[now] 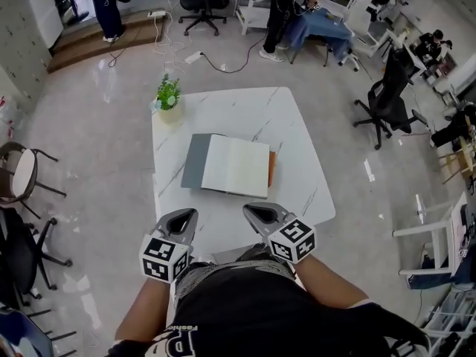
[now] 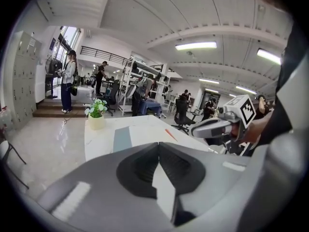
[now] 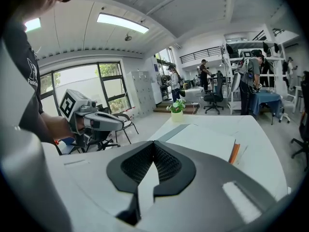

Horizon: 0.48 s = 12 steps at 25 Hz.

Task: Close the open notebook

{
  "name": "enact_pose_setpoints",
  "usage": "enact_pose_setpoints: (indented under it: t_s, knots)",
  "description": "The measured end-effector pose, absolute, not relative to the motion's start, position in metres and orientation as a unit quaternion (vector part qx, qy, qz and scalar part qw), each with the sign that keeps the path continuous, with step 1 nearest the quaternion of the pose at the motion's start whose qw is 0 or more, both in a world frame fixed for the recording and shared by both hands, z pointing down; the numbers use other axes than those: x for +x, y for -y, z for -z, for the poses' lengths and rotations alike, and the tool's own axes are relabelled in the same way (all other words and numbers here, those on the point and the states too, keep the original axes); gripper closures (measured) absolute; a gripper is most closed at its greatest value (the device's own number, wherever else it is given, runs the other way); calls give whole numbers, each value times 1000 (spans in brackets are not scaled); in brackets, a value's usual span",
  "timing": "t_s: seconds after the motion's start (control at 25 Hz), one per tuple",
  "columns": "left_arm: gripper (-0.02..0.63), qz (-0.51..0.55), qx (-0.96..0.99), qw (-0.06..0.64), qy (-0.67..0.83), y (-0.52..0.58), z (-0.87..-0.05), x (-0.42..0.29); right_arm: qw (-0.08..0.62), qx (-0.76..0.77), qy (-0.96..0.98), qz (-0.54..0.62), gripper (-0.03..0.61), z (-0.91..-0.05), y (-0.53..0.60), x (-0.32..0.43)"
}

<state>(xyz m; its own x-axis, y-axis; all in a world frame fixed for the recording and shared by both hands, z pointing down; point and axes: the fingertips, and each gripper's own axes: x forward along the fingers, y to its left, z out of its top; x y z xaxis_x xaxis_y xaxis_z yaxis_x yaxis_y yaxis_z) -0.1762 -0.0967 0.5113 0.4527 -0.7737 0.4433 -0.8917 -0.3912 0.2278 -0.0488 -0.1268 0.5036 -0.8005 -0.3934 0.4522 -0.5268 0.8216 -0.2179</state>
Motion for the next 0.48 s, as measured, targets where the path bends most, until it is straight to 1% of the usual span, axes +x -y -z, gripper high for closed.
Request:
enact_pose_setpoints:
  t_s: [0.4,0.48]
  knots:
    - [551,-125,814,209,528,97,-508,-188,201,233,937,-168,580,-510,114,-56]
    - [513,-125,812,209,530,96,-510,-187,200,229,938,-165,578,-511,111,-58]
